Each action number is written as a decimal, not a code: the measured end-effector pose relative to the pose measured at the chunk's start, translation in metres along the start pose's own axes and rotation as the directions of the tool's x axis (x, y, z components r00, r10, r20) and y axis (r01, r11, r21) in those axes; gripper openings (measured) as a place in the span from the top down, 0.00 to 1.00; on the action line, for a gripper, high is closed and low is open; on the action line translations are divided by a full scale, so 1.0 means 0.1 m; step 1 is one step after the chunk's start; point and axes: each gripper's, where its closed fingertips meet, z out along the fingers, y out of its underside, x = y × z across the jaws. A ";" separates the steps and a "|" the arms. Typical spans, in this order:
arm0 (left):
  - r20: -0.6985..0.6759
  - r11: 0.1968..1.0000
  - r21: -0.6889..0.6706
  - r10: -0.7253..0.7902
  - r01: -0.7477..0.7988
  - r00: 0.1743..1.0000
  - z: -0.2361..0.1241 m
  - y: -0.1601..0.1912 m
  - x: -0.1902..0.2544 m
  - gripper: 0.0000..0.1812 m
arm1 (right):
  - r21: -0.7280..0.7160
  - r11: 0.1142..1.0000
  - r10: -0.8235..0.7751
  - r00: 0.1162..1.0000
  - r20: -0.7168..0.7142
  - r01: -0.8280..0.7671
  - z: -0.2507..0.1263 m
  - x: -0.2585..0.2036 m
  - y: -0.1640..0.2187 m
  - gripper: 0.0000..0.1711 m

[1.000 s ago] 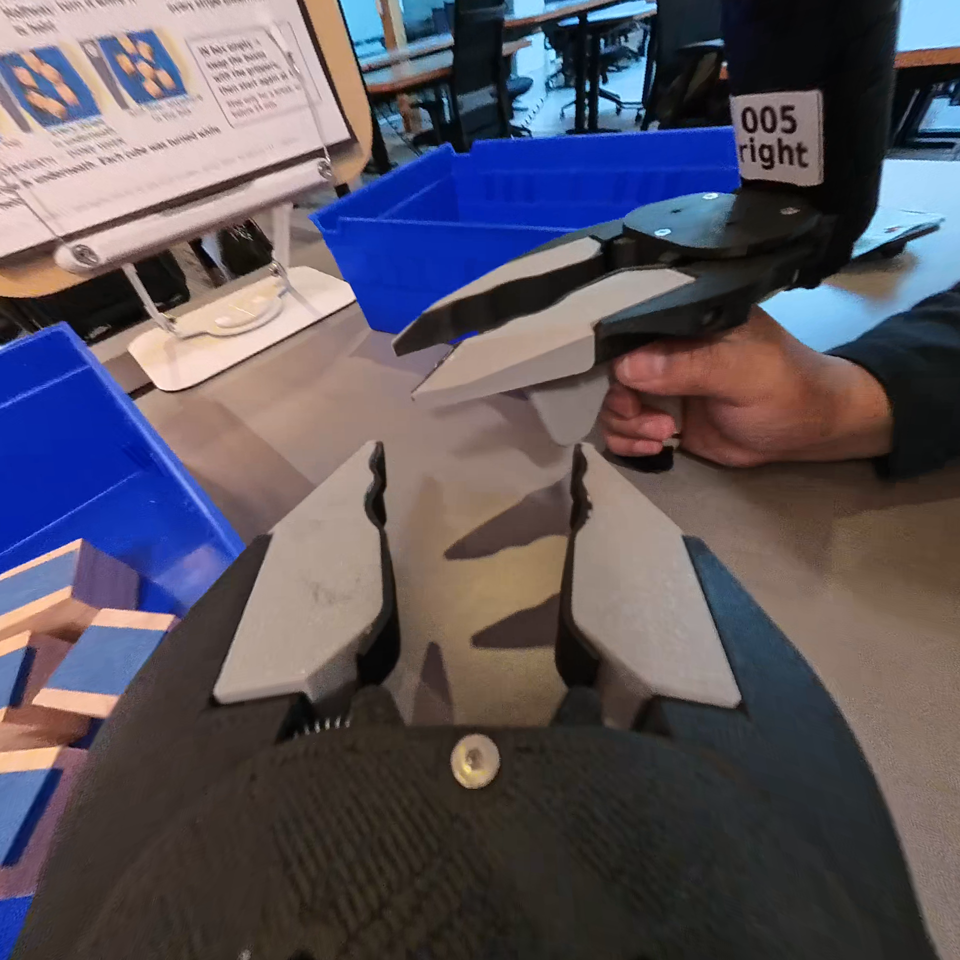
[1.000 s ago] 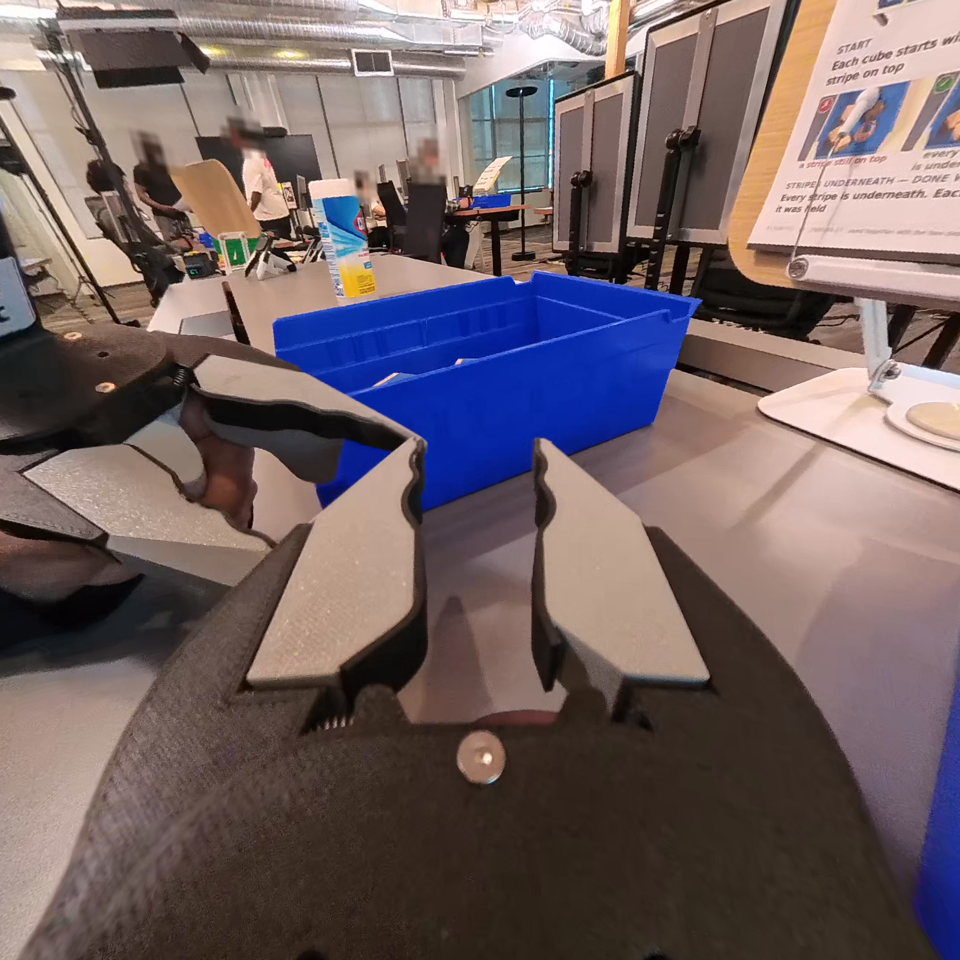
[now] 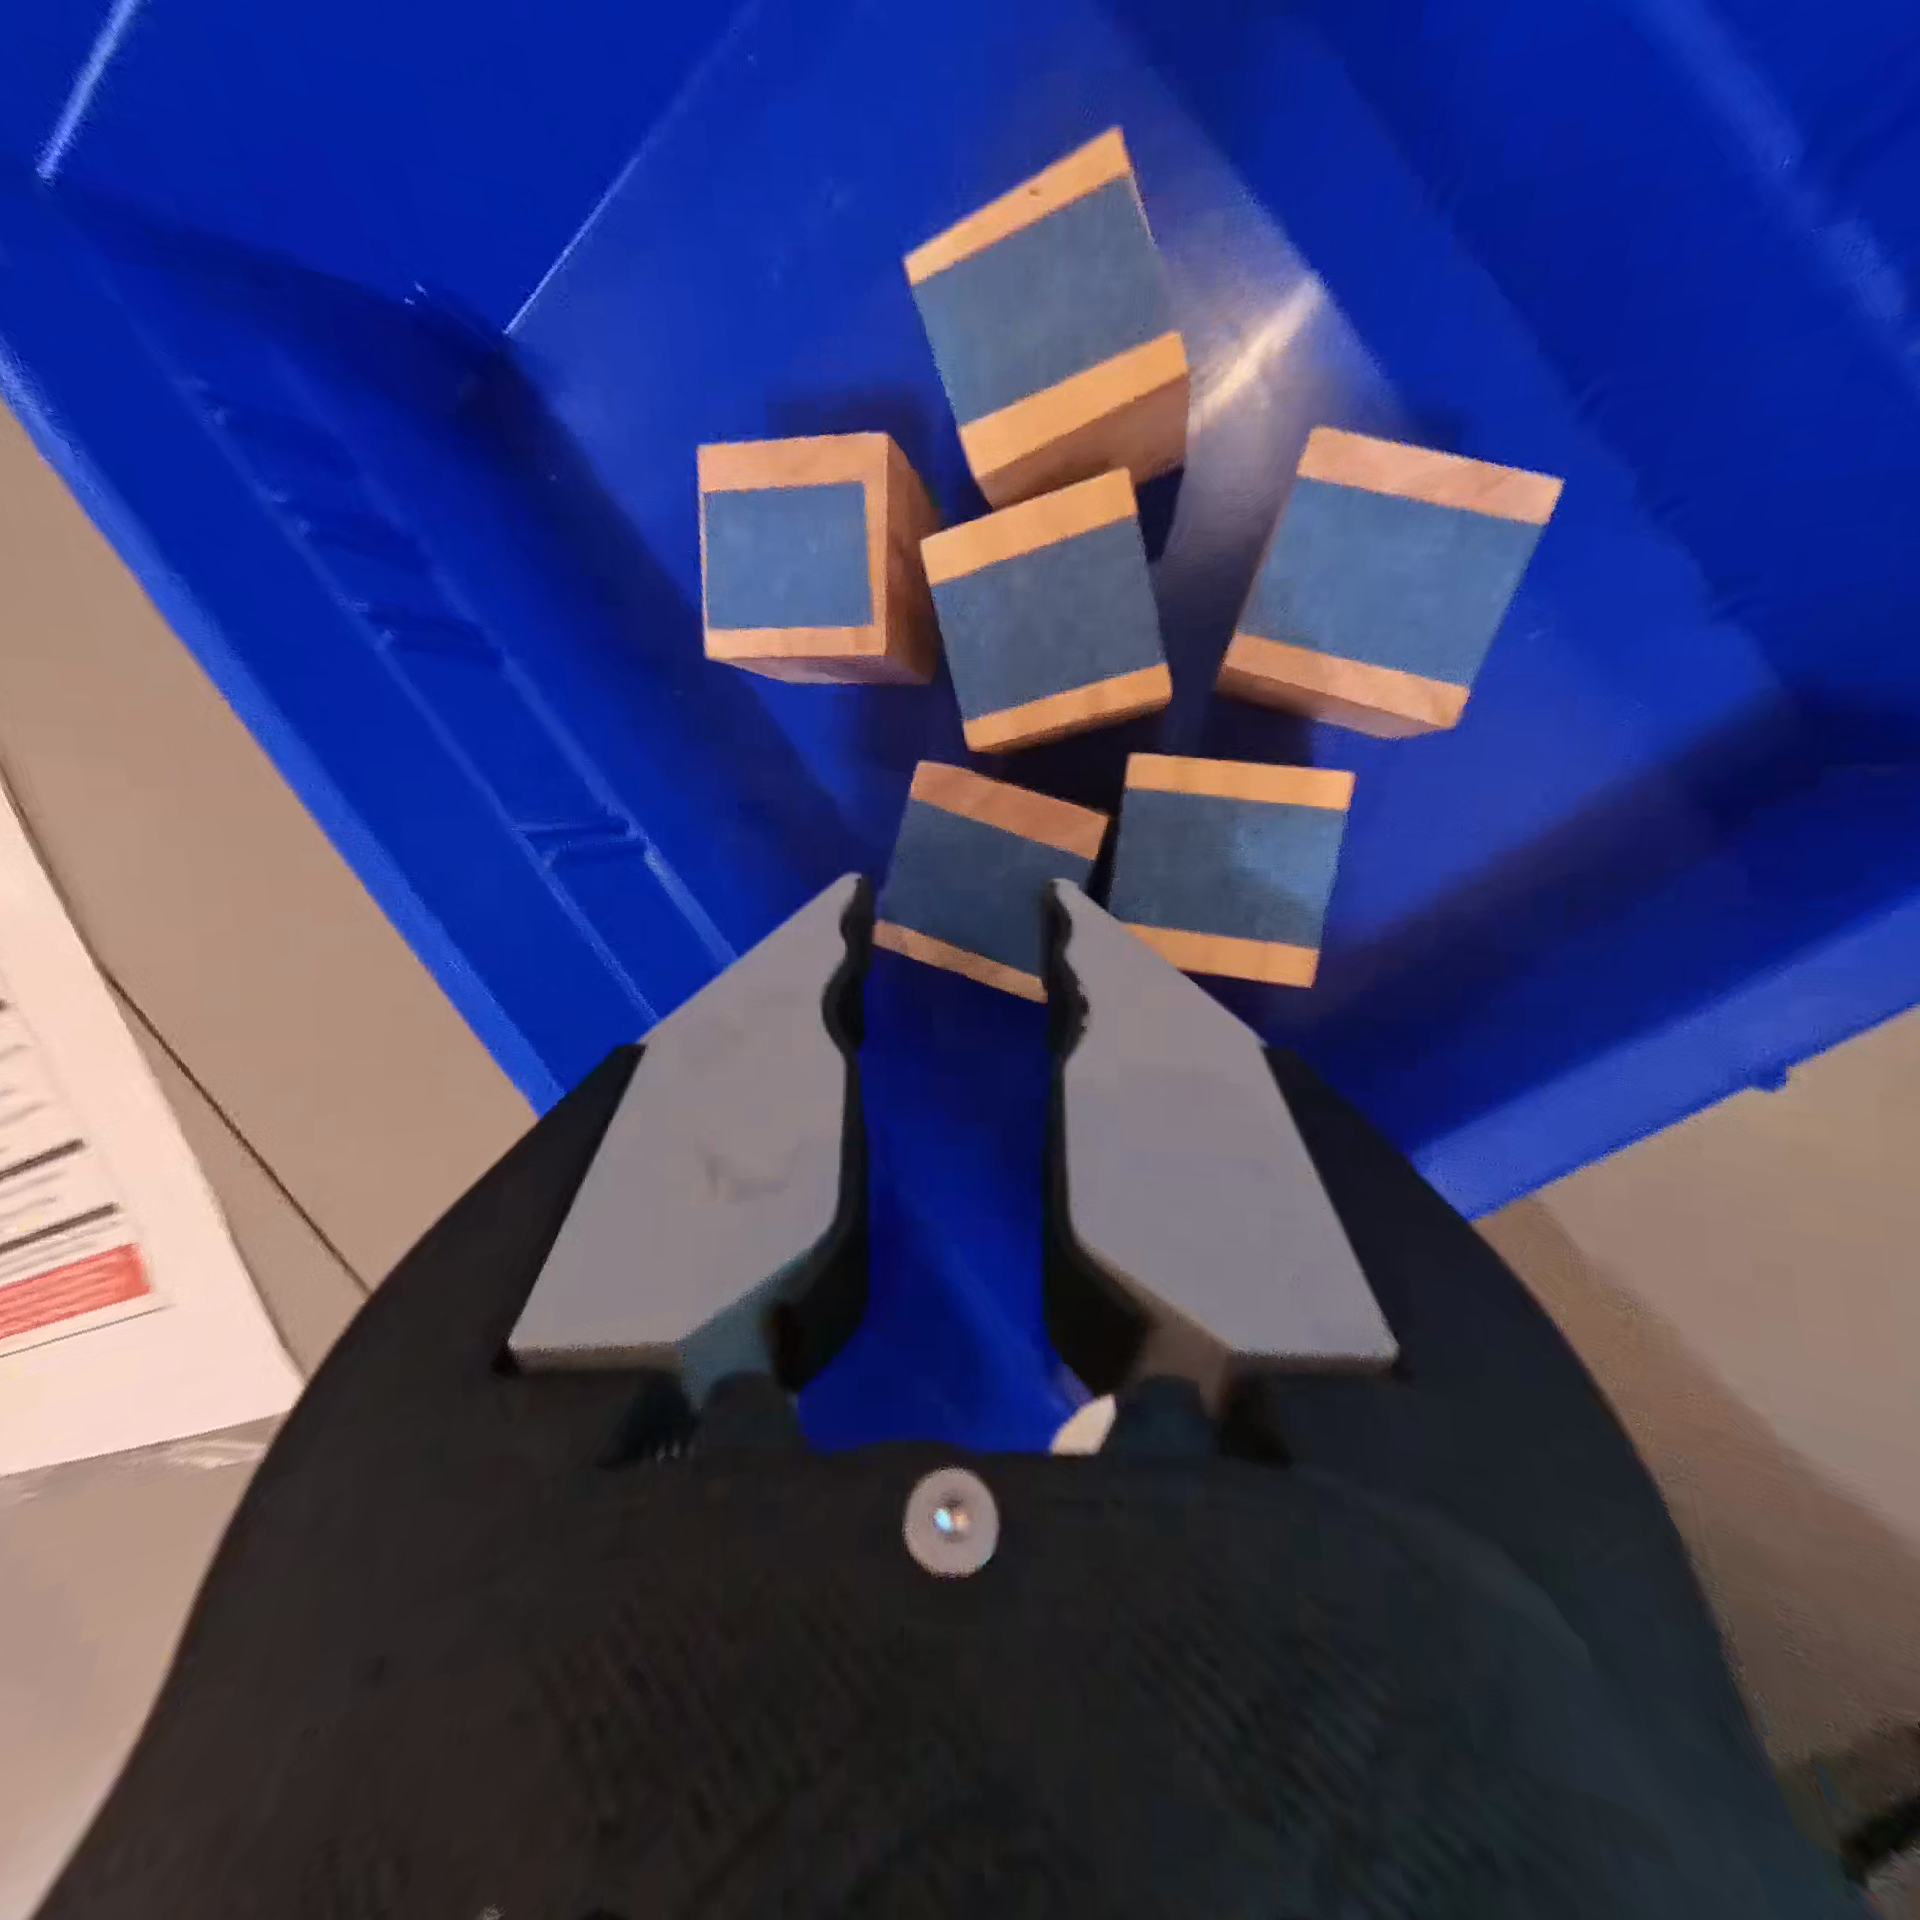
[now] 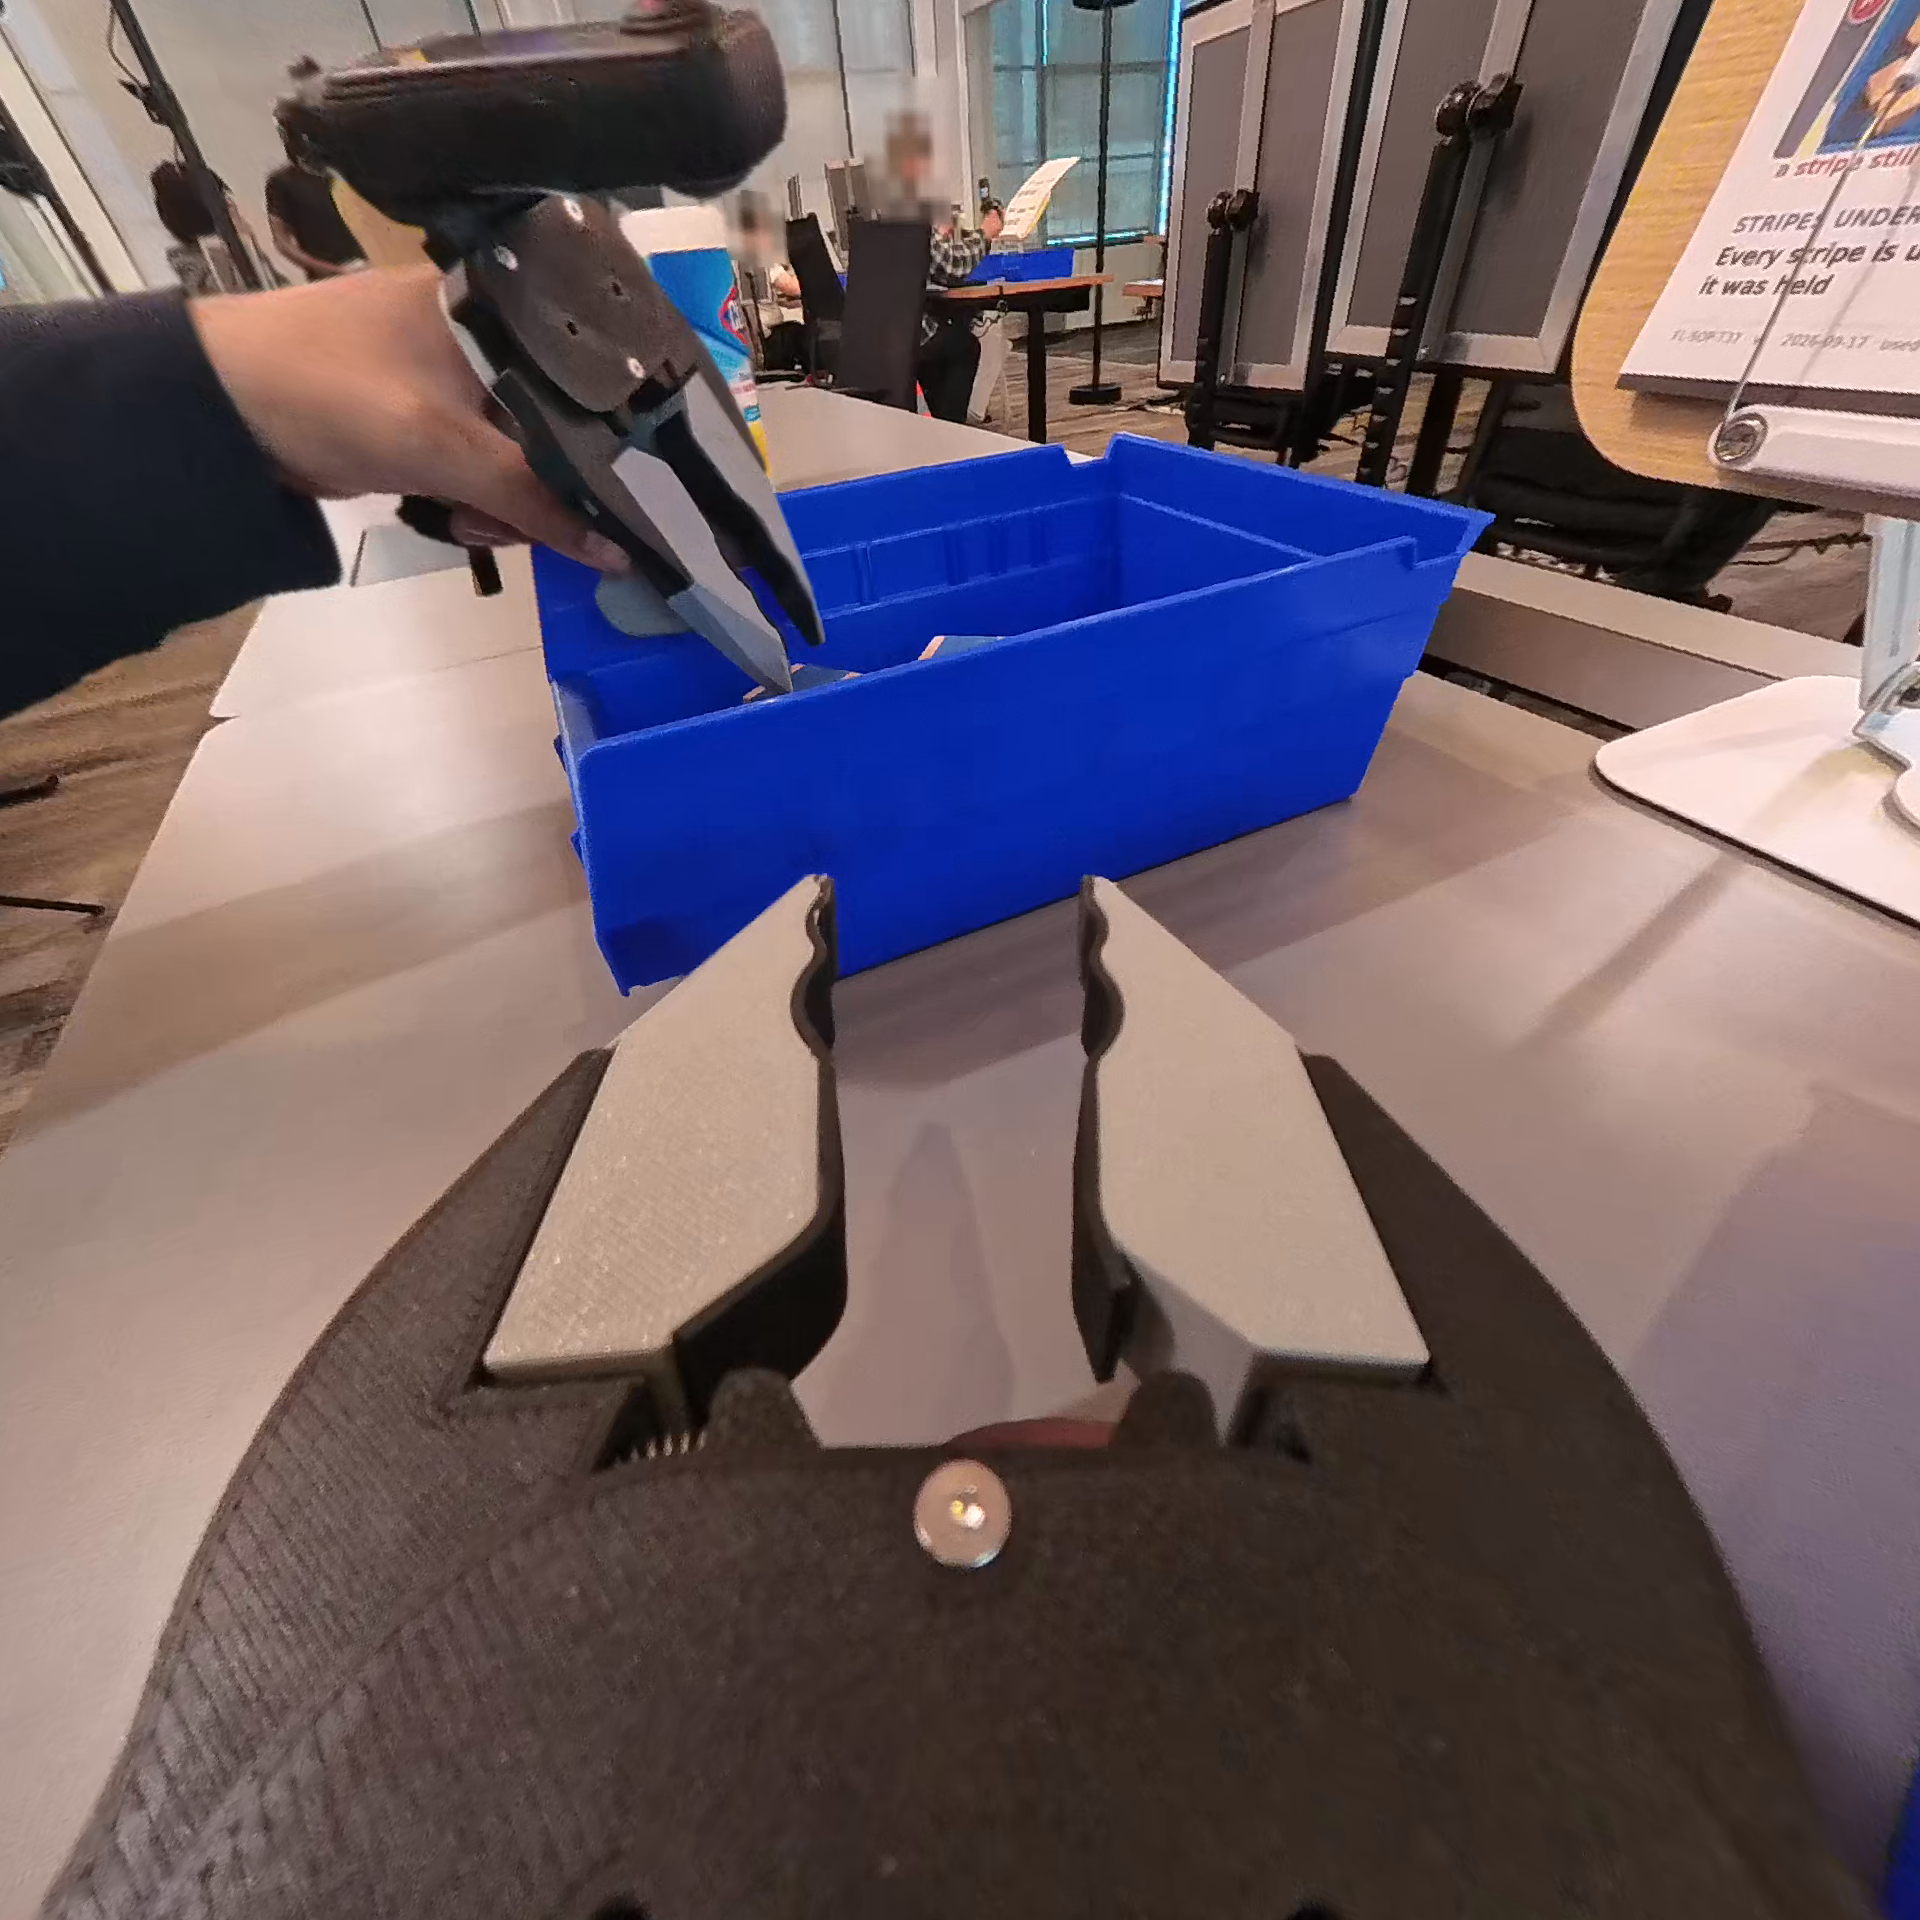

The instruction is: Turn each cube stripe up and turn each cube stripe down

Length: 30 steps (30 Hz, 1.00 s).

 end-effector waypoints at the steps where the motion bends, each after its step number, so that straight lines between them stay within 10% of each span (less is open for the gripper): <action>1: 0.004 0.999 -0.023 0.025 -0.025 1.000 0.00 -0.01 -0.01 0.82 | 0.003 1.000 0.004 1.000 0.002 -0.004 0.00 0.00 0.00 0.75; 15: -0.103 0.980 -0.130 0.139 -0.152 0.985 0.01 -0.01 0.19 1.00 | -0.005 0.999 -0.036 0.999 0.015 0.037 0.01 -0.06 0.00 0.76; 24: -0.022 0.961 -0.222 0.167 -0.168 0.986 0.04 0.05 0.23 0.58 | -0.002 0.999 -0.051 0.999 0.014 0.051 0.00 -0.08 0.00 0.77; 30: 0.047 0.976 -0.213 0.042 -0.031 0.998 0.11 0.07 0.05 0.59 | -0.007 0.998 -0.062 0.998 0.024 0.062 0.00 -0.12 0.01 0.77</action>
